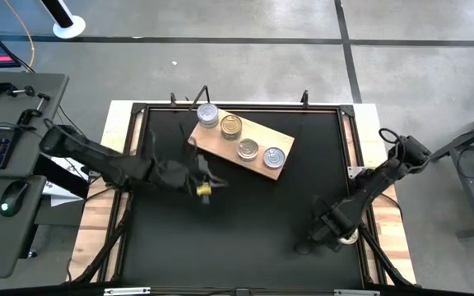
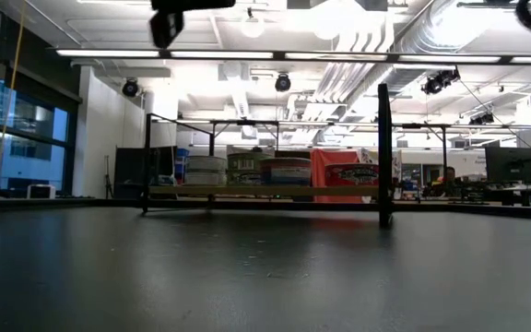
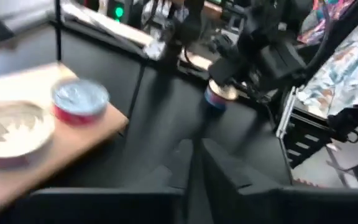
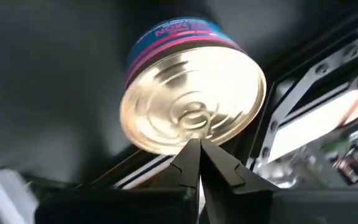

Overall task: Stack canned seafood by type on shelf
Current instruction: Stack the blue-pink tuna can on top of the other blue-pink tuna can on the shelf

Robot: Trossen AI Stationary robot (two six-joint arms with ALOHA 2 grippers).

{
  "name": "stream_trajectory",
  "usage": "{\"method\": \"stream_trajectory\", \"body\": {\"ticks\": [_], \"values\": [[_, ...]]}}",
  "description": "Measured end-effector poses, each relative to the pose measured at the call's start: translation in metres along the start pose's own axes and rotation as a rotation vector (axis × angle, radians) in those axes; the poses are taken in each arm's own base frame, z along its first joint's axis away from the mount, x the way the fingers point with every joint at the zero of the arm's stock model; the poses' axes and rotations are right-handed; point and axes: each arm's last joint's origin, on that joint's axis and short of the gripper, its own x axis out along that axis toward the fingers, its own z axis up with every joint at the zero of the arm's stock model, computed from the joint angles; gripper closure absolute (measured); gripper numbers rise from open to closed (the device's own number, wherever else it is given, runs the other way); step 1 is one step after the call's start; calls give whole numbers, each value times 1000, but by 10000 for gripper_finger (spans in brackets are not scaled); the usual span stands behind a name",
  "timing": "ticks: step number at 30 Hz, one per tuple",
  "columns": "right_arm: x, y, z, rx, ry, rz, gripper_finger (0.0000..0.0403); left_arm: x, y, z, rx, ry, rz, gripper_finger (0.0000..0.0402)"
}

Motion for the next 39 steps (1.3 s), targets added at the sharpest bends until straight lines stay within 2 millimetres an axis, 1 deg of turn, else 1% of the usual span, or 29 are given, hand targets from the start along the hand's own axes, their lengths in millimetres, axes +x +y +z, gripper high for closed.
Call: {"method": "stream_trajectory", "body": {"ticks": [1,2,5,8,13,16,19,22,26,29,31,35,37,39], "values": [[1,0,-2,-10,-18,-8,403,3,-6,-7,-24,9,10,385],[3,0,-4,-22,-47,-21,403,4,-11,-13,-52,17,38,392],[5,1,-7,-44,-103,-44,403,3,-24,-30,-128,32,115,398],[7,1,-7,-32,-136,-67,403,-3,-33,-40,-159,51,134,399],[16,13,-1,-28,-128,-58,403,-9,-41,-49,-89,105,103,401],[22,19,4,-13,-86,-60,403,-13,-46,-54,-36,152,70,401],[24,22,10,20,-61,-55,403,-22,-47,-59,7,213,59,401],[17,27,19,57,-73,-4,403,-38,-44,-64,73,286,93,401],[-10,38,40,93,-218,135,403,-60,-38,-65,125,320,135,401],[-30,45,60,119,-304,265,403,-70,-33,-75,108,256,121,401],[-42,51,75,127,-353,353,403,-73,-29,-85,59,204,83,401],[-57,63,107,120,-409,438,403,-69,-19,-115,-64,134,2,401],[-65,73,123,89,-438,481,403,-66,-15,-128,-134,101,-33,401],[-73,87,141,45,-479,521,403,-62,-11,-139,-167,76,-57,401]]}}
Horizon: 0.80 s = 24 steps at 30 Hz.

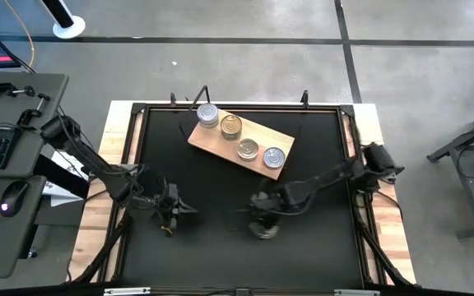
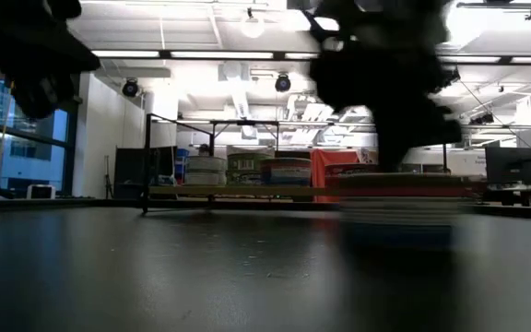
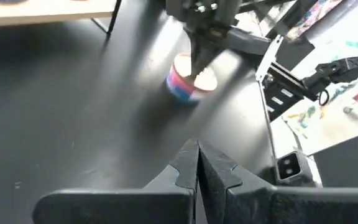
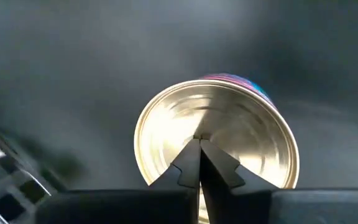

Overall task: Stack canned seafood by type on shelf
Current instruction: Stack the blue-pink tuna can on top of the other blue-pink tuna can on the shelf

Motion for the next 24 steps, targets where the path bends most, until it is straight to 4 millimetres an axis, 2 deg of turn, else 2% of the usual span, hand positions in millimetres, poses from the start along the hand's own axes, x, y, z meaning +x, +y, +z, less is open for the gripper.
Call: {"method": "stream_trajectory", "body": {"ticks": [5,7,10,13,17,21,24], "values": [[3,43,49,-172,-209,152,403,14,11,-14,6,-20,53,401],[-5,55,62,-269,-265,151,403,22,13,-16,14,-25,70,401],[-33,71,69,-402,-331,165,403,34,14,-19,67,-47,75,401],[-45,71,65,-487,-303,80,403,45,19,-25,204,-33,112,401],[-40,63,60,-469,-210,29,403,52,30,-30,374,24,179,401],[-18,46,59,-376,-161,1,403,48,36,-24,397,43,217,401],[-2,38,64,-278,-190,55,403,44,36,-16,385,29,218,401]]}}
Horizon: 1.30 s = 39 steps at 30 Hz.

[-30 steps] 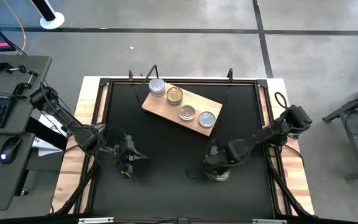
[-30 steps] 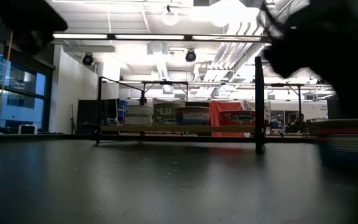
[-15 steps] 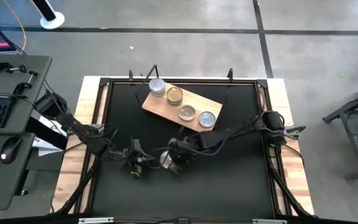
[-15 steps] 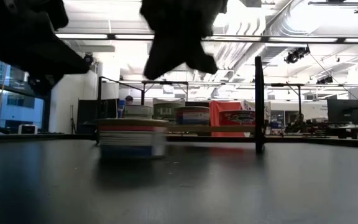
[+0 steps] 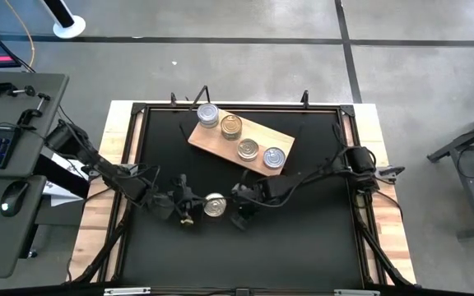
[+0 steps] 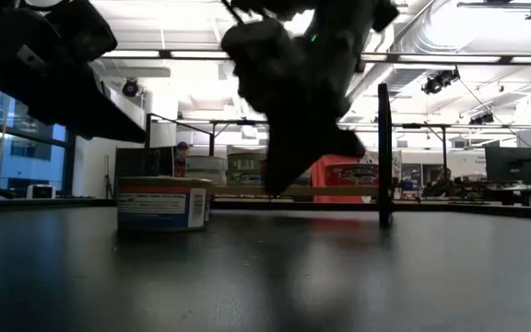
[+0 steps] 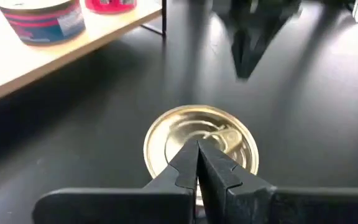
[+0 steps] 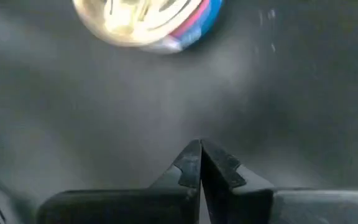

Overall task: Stack canned seafood by type on shelf
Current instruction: Stack the blue-pink tuna can on top of the other blue-pink tuna can on the shelf

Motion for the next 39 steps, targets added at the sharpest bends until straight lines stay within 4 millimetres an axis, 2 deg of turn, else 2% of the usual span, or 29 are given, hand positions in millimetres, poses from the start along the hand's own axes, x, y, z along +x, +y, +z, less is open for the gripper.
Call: {"method": "stream_trajectory", "body": {"ticks": [3,8,17,27,34,36,39], "values": [[12,-6,2,75,-68,55,403,-1,3,2,16,6,8,401],[25,-13,14,129,-164,99,403,8,9,-8,46,109,-4,401],[36,-22,14,135,-137,59,403,19,10,-16,59,141,3,401],[31,-13,23,138,-226,140,403,25,9,-24,69,172,25,401],[3,10,31,80,-266,248,403,24,11,-30,80,234,10,401],[-1,14,34,67,-275,255,403,23,14,-36,105,271,16,401],[-5,16,37,56,-294,260,403,23,11,-32,73,252,4,401]]}}
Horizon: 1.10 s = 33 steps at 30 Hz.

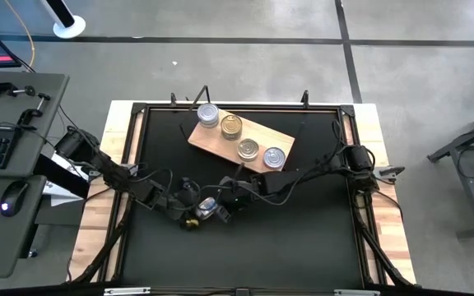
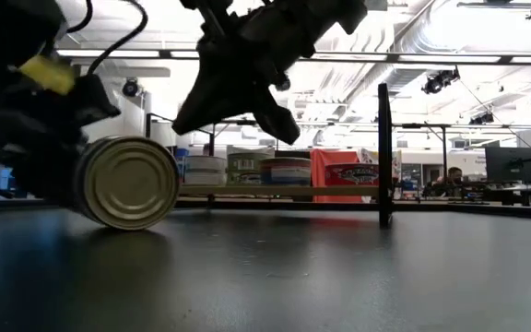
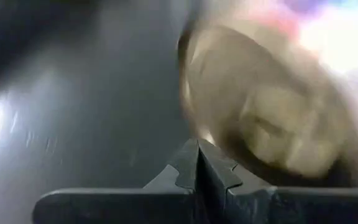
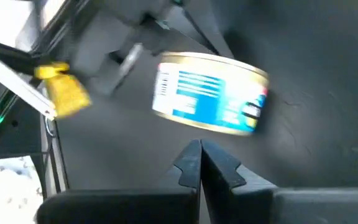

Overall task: Stack canned seafood by type on shelf
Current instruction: Stack the blue-pink tuna can on top of the other blue-pink tuna can on the shelf

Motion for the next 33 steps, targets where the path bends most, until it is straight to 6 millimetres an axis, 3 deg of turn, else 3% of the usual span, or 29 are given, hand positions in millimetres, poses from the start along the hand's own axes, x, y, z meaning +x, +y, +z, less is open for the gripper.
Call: {"method": "stream_trajectory", "body": {"ticks": [7,14,17,20,26,29,33], "values": [[-11,17,21,-166,-21,91,403,-7,5,-7,-29,110,-4,401],[-37,38,52,-532,-41,125,387,-39,9,-8,-118,163,-7,401],[-45,35,66,-634,-14,77,335,-55,10,-7,-177,138,-2,401],[-41,29,73,-729,50,51,257,-68,11,-9,-269,111,21,401],[-20,30,66,-959,184,34,111,-82,5,-3,-484,31,-65,401],[-4,27,59,-1076,259,26,81,-86,1,0,-597,58,-157,401],[14,24,52,-1207,287,-50,76,-90,-7,8,-701,13,-256,401]]}}
